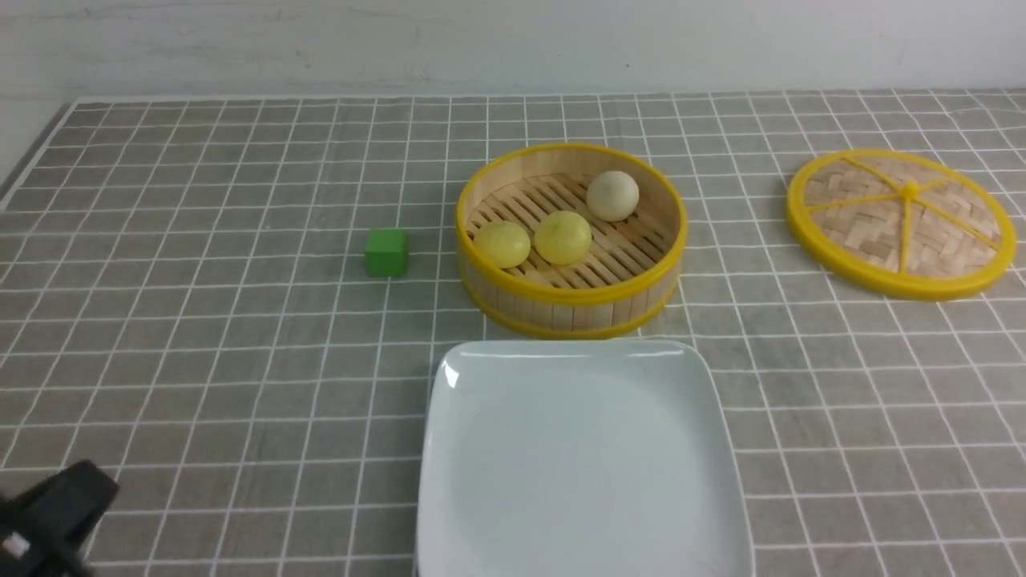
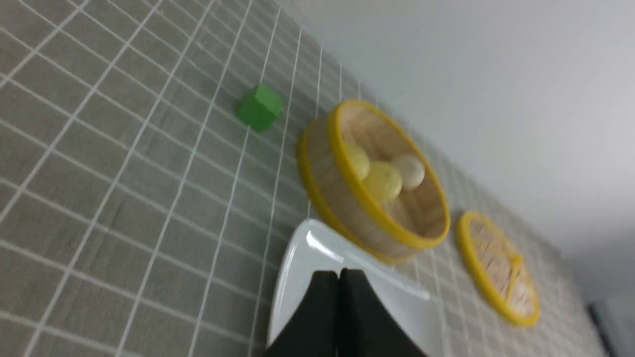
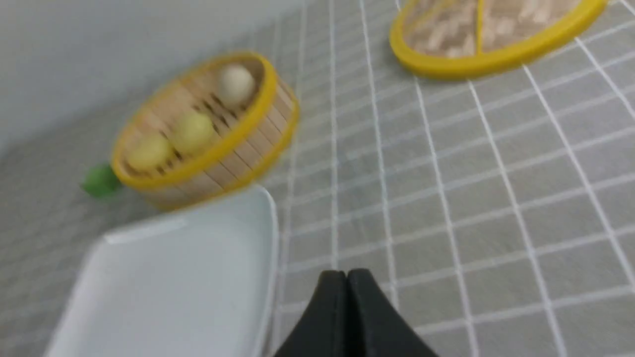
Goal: Put the steamed buns into the plate on the grey tablecloth.
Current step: 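Reach into the bamboo steamer and grasp a bun with the left gripper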
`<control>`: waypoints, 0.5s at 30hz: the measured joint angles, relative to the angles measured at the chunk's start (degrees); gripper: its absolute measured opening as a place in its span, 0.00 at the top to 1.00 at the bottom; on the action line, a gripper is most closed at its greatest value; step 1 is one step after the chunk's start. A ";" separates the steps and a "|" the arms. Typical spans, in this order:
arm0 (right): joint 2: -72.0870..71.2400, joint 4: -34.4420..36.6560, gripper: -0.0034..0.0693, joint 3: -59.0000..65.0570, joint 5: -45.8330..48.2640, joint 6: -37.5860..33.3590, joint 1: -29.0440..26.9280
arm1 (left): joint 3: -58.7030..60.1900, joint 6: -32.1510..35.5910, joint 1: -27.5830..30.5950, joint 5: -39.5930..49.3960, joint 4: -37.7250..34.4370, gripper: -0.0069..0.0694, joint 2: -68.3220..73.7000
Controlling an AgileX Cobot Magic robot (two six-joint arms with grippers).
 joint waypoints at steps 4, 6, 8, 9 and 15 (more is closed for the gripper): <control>12.36 -5.15 0.96 -4.94 9.36 -1.10 0.00 | -8.95 5.44 0.00 13.01 1.37 0.91 15.82; 20.84 -4.99 0.96 -7.77 13.28 -4.85 0.00 | -15.08 12.32 0.00 18.82 1.74 0.91 27.69; 25.63 -2.85 0.95 -9.91 14.62 -9.98 0.00 | -19.69 16.30 0.00 20.56 1.38 0.90 35.70; 27.96 -1.08 0.95 -11.03 15.06 -12.84 0.00 | -23.01 18.79 0.00 21.32 0.81 0.88 40.71; 37.21 8.90 0.89 -16.59 15.63 -26.63 0.04 | -39.18 24.32 -6.04 23.22 -1.80 0.69 60.31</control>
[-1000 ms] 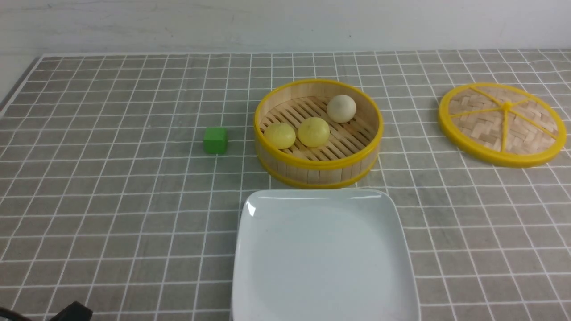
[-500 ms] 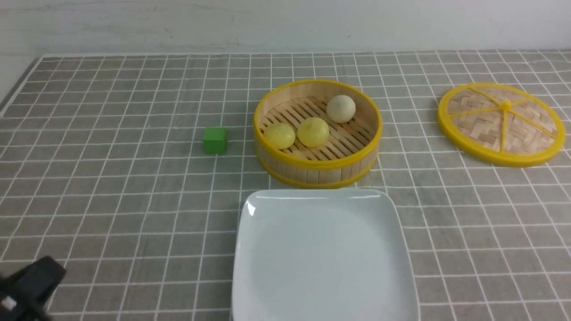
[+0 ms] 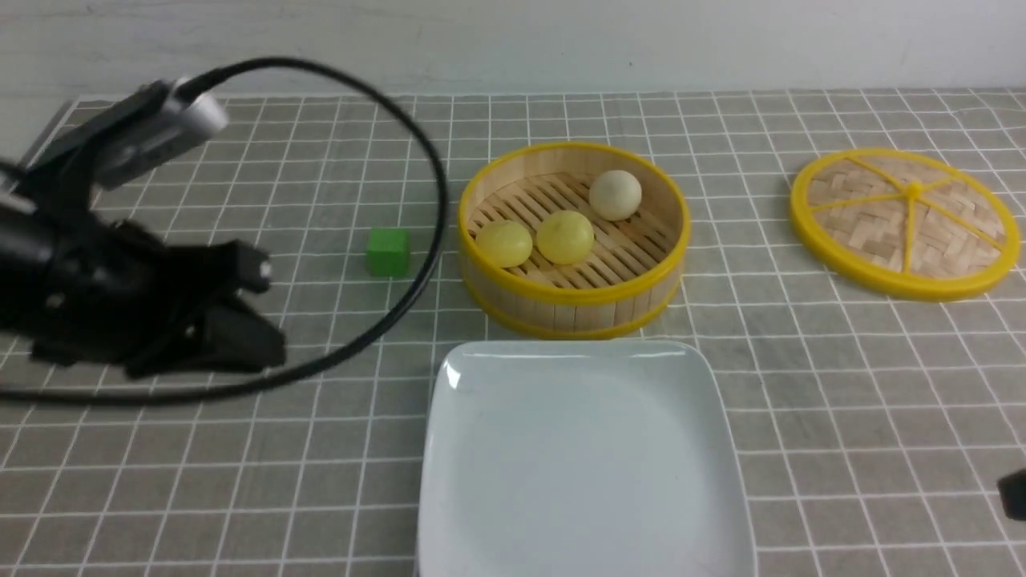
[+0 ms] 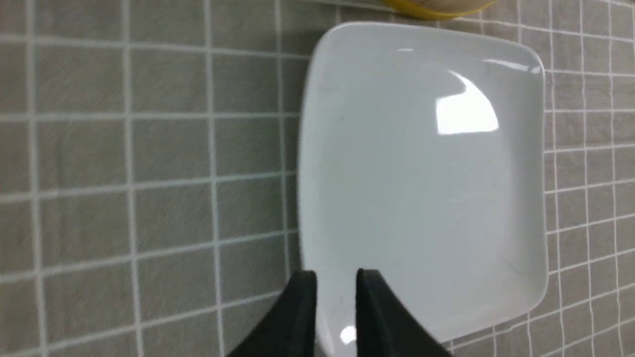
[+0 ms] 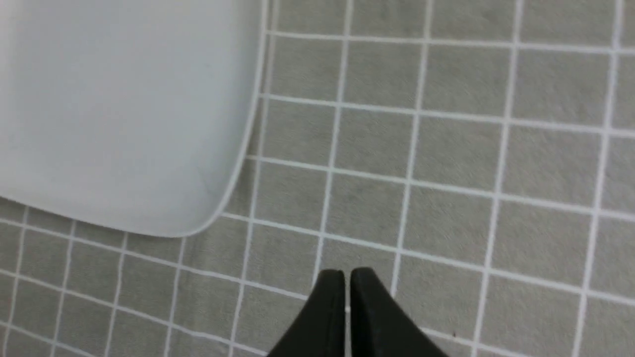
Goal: Put the steamed buns into the plate on the grey tablecloth.
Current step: 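Reach into the bamboo steamer and grasp a bun with the left gripper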
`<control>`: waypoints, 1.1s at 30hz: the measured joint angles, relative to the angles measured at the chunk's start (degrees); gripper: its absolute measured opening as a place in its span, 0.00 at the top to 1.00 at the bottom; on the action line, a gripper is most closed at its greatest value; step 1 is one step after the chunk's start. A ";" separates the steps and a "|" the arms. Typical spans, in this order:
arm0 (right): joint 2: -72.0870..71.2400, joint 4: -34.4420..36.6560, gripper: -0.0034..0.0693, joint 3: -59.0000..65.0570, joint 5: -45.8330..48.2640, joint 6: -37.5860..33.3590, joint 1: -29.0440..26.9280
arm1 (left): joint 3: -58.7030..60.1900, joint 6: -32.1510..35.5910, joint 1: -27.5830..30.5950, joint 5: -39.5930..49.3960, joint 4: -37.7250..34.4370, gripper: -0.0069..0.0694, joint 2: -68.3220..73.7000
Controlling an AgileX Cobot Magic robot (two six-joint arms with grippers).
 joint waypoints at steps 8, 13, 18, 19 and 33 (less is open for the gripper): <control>7.25 2.35 0.75 -2.08 0.07 -3.31 0.00 | -28.85 -2.72 -10.66 3.19 6.84 0.38 25.65; 8.60 2.35 0.71 -2.08 -0.22 -4.11 0.00 | -48.88 -4.51 -14.24 8.64 14.07 0.31 41.19; 8.66 2.39 0.70 -2.08 -0.42 -4.65 0.00 | -68.85 -6.98 -17.75 12.70 21.61 0.30 54.62; 8.66 2.39 0.70 -2.08 -0.42 -4.71 0.00 | -71.53 -7.36 -18.20 12.90 22.72 0.30 56.51; 8.77 1.28 0.66 -2.08 -2.39 -4.78 0.00 | -83.82 -13.29 -20.36 14.02 32.81 0.30 66.06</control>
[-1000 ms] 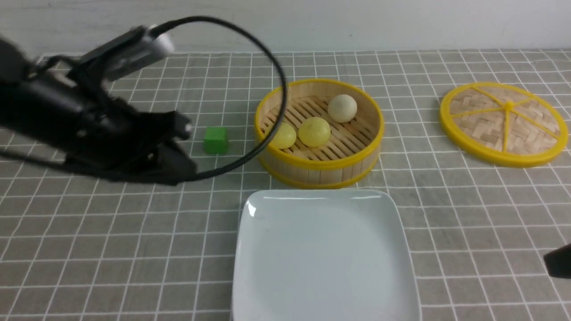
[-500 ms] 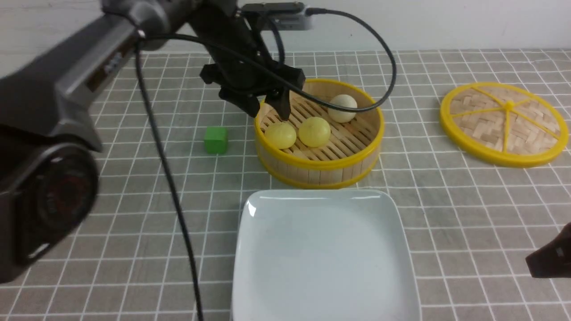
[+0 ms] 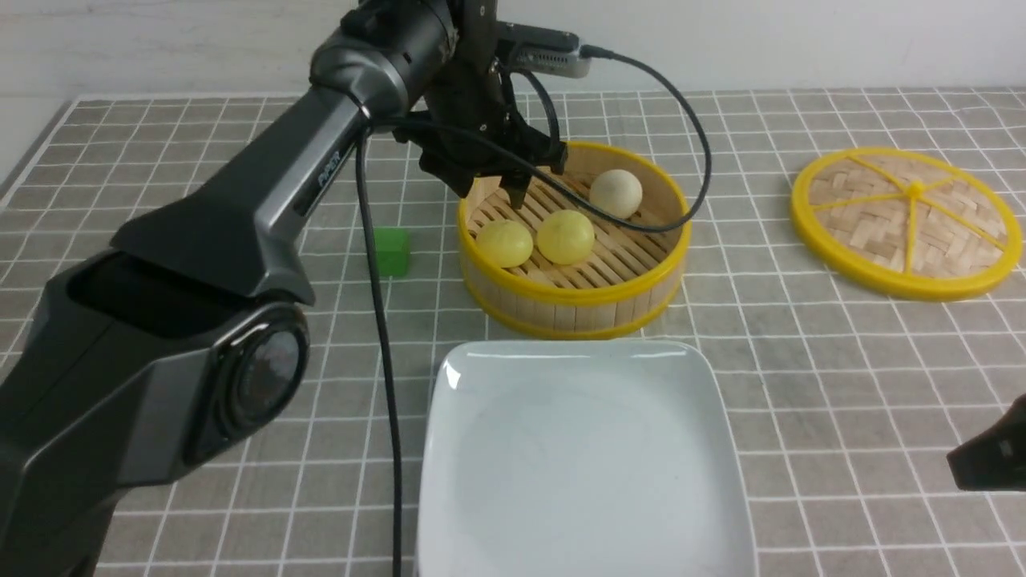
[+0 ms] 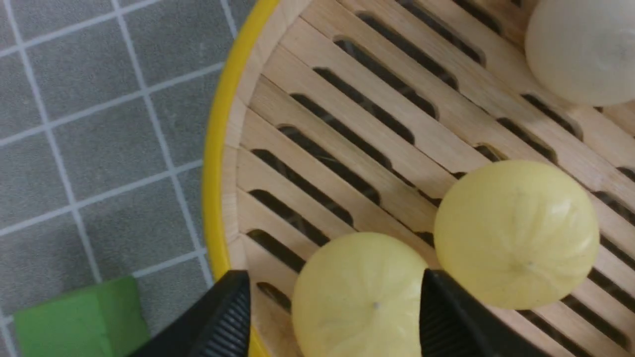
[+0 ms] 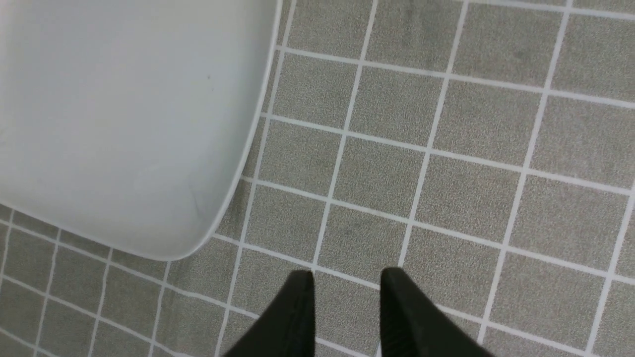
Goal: Put the steamed buns into the plate on the grey tablecloth.
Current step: 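Reach into the bamboo steamer and grasp a bun with the left gripper, then carry the bun from the bamboo steamer to the plate with the left gripper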
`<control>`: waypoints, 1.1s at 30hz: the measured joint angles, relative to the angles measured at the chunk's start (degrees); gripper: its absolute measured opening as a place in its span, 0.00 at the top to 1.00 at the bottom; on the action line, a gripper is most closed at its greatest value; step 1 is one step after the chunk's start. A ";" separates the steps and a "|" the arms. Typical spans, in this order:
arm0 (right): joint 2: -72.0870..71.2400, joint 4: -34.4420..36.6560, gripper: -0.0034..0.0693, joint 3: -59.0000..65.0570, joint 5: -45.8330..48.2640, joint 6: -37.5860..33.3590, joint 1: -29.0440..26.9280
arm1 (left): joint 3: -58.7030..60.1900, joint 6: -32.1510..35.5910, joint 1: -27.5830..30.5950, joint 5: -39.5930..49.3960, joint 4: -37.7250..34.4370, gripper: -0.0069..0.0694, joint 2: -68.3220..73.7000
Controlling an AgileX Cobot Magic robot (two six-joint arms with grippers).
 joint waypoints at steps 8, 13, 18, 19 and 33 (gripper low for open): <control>0.00 -0.18 0.64 0.00 -0.44 0.00 0.00 | 0.63 -0.23 -1.10 0.00 -0.92 0.30 2.73; 0.00 -0.18 0.63 0.00 -0.49 0.00 0.00 | 0.70 -0.25 -1.11 -0.12 -0.05 0.34 3.95; 0.00 -0.18 0.63 0.00 -0.49 0.00 0.00 | 0.70 -0.75 -1.11 -0.34 0.68 0.63 4.01; 0.00 -0.18 0.63 0.00 -0.49 0.00 0.00 | 0.70 -0.74 -1.11 -0.34 0.63 0.67 4.01; 0.00 -0.18 0.63 0.00 0.33 0.00 0.00 | 11.27 -3.50 -1.11 -0.32 -4.70 0.88 -17.50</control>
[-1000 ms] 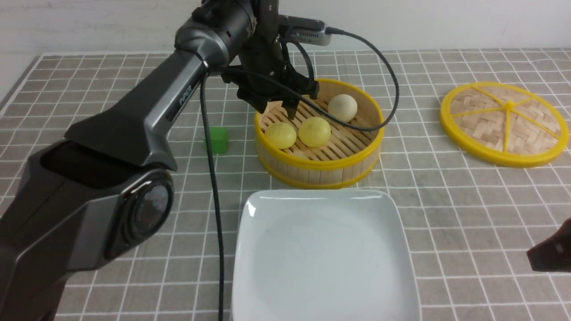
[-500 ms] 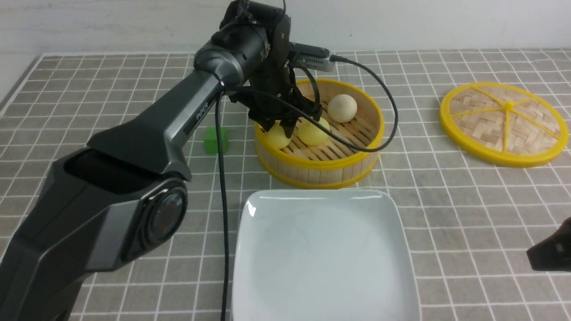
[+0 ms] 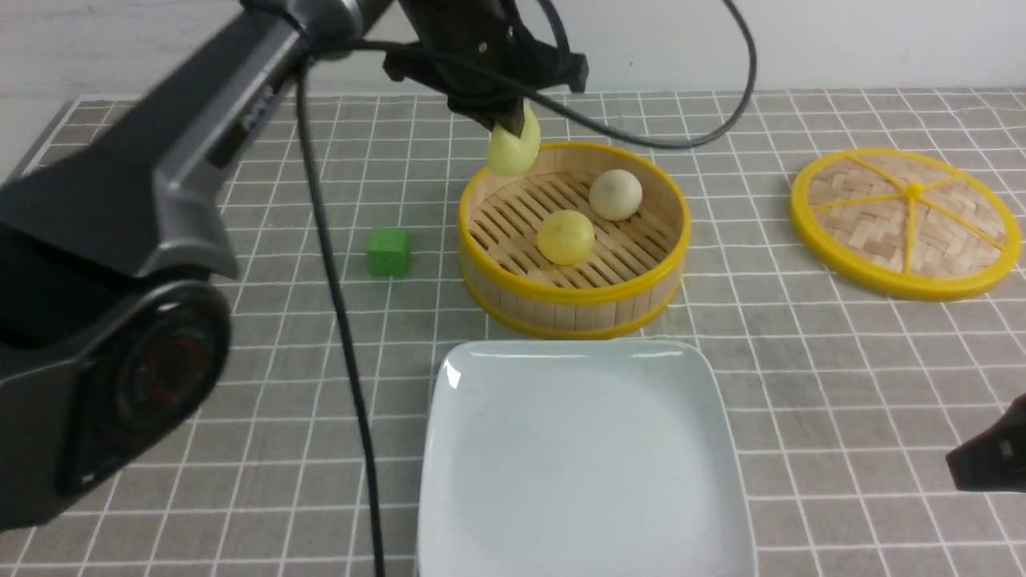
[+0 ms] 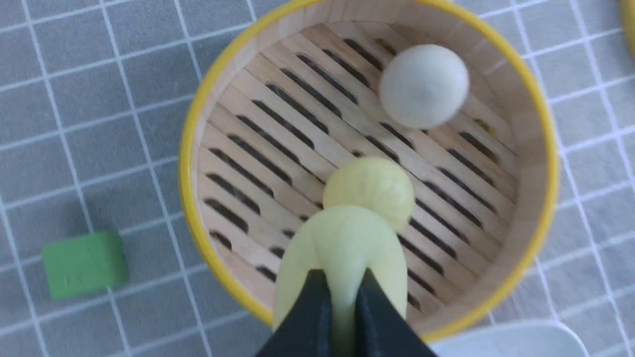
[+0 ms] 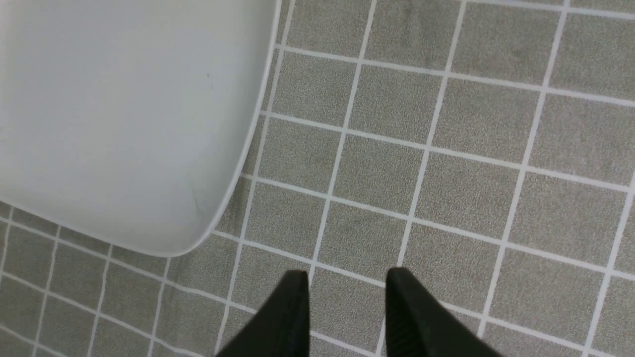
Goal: Put the steamed buns into the plate on the grey tablecloth.
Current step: 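Carry the bun from the bamboo steamer to the plate with the left gripper, then reach into the bamboo steamer and grasp a bun with the left gripper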
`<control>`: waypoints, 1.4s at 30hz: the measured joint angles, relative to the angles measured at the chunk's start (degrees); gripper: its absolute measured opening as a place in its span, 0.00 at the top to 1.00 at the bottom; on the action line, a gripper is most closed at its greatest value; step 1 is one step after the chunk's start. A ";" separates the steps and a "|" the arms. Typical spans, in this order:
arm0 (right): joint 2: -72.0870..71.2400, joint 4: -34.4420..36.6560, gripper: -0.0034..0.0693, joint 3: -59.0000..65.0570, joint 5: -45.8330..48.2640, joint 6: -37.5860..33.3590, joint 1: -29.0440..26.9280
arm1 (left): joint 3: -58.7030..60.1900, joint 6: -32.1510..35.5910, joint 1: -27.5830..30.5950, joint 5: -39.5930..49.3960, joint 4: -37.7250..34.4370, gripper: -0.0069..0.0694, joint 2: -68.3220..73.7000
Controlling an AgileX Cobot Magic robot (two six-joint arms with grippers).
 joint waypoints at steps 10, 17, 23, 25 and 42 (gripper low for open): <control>0.00 0.00 0.63 0.00 0.12 0.00 0.00 | 42.50 0.66 0.00 0.17 -4.76 0.87 -21.20; 0.00 0.00 0.62 0.00 0.07 -0.05 0.00 | 51.79 1.07 0.00 -3.80 -6.87 0.72 -19.83; 0.00 0.37 0.62 0.00 -0.07 -0.05 0.00 | 52.07 5.76 0.00 -4.17 -14.63 0.46 -16.89; 0.00 0.37 0.62 0.00 -0.07 -0.05 0.00 | 52.07 6.39 0.00 -4.17 -15.73 0.40 -16.84; 0.00 0.32 0.62 0.00 -0.12 -0.24 0.00 | 26.99 4.78 0.00 -5.19 -11.56 0.14 -12.74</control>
